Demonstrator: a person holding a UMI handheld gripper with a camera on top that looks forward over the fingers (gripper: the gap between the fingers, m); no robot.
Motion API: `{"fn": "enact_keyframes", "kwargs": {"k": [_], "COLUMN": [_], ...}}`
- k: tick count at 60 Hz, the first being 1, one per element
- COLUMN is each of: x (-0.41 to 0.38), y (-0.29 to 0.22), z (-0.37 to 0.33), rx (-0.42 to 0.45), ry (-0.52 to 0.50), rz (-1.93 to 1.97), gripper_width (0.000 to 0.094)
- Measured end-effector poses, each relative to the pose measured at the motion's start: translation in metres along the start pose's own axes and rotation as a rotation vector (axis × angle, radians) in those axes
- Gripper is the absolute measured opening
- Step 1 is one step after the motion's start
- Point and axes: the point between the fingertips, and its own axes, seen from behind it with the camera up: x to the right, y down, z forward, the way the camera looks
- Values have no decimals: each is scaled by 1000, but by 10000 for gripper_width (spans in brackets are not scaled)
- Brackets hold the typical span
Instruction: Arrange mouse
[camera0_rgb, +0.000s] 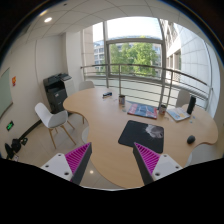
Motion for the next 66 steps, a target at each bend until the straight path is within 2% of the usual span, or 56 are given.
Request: {"fn": "enact_keyframes", "kwargs": {"k": [8,21,32,40,49,66], "x": [29,174,331,443,533,614], "y": [30,115,154,158,155,136], "z": [-3,44,87,124,169,232], "rx": [-64,-167,-184,-150,-129,-110], "ry": [49,155,295,391,443,465], "rz": [50,152,182,173,210,310], "gripper_width": [849,849,846,847,848,840]}}
